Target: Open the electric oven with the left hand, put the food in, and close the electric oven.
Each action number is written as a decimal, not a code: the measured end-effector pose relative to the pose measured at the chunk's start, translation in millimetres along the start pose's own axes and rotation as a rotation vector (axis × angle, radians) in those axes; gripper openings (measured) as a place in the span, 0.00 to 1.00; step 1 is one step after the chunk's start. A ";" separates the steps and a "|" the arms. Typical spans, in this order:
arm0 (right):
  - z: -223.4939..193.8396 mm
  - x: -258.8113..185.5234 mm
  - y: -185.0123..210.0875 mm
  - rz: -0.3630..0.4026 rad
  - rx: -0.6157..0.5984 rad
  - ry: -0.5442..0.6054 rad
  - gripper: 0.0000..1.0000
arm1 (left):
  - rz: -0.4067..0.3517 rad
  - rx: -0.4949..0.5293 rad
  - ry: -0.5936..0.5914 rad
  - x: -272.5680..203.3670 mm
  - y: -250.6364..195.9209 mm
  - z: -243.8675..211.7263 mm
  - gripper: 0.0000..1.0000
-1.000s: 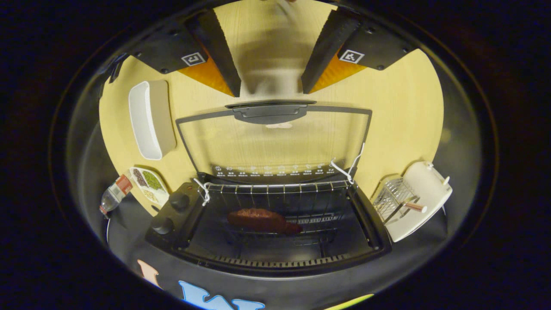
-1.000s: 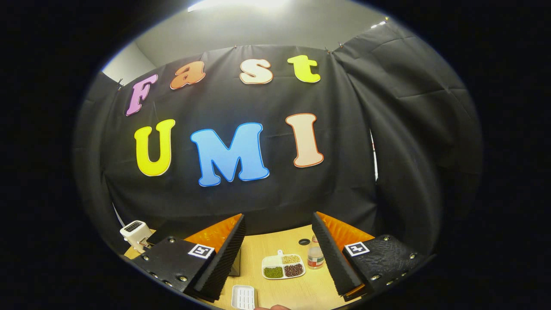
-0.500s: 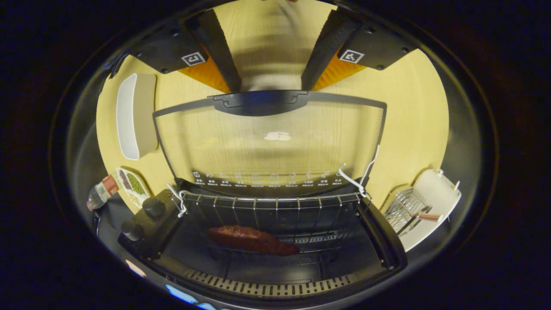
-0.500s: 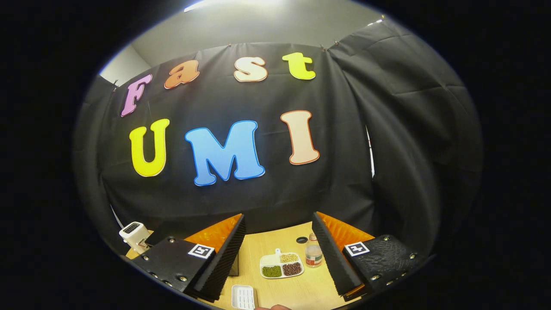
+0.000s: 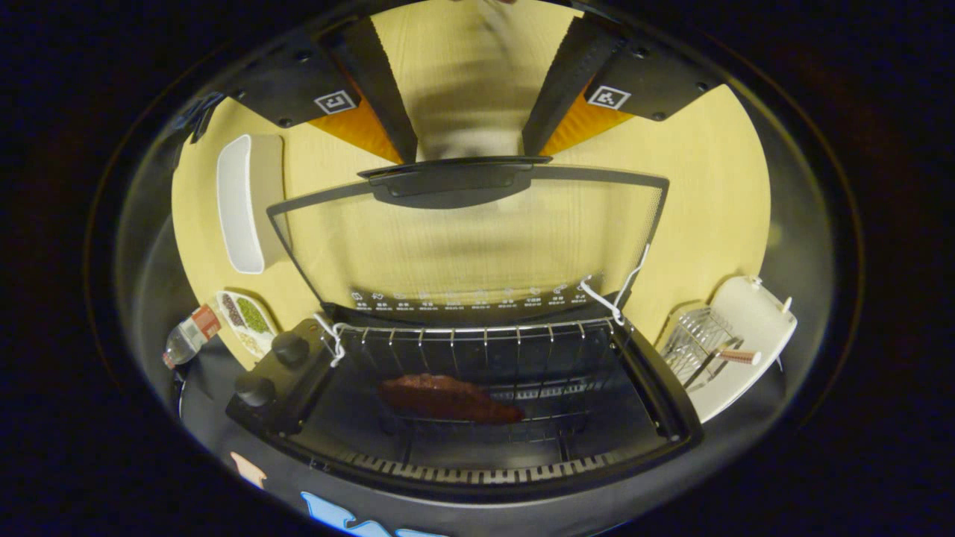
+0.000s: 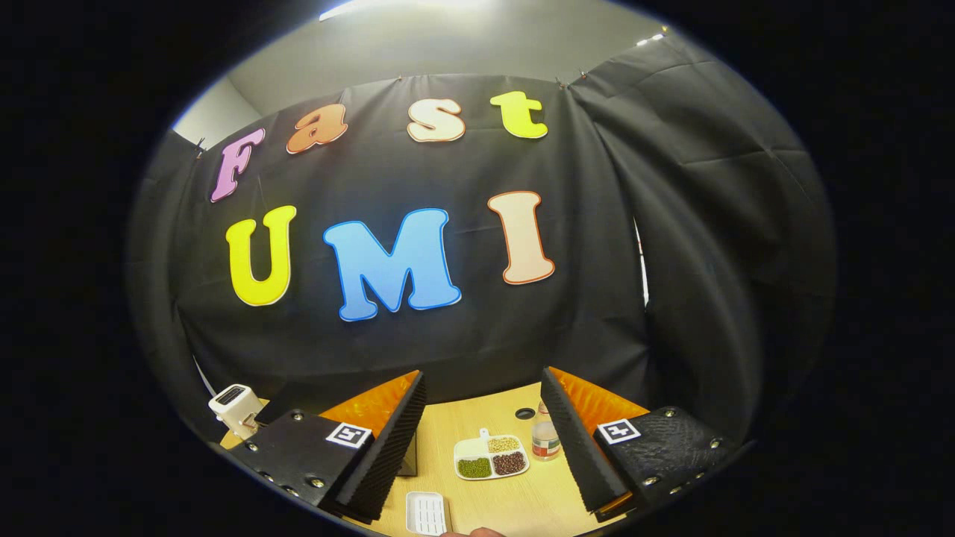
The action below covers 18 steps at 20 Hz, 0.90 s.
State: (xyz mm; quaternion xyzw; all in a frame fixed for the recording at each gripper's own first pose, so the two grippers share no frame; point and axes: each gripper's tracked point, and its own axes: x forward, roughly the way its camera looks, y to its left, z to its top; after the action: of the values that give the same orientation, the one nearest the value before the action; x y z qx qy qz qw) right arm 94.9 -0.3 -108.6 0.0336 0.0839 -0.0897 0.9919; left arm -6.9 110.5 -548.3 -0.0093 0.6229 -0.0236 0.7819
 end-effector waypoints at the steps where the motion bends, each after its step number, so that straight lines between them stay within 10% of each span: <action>1: -0.9 -0.8 3.3 0.007 0.001 0.004 0.95 | -0.005 0.000 -0.015 -5.9 0.1 1.5 0.96; 18: -2.5 -8.0 3.7 0.026 0.008 0.013 0.95 | -0.017 0.021 -0.187 -58.9 -3.1 44.4 0.96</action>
State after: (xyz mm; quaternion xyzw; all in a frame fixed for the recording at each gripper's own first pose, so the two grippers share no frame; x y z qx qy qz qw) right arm 87.4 4.9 -109.5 0.0394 0.0898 -0.0768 0.9922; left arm 23.1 109.6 -480.9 -0.0086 0.5468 -0.0356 0.8364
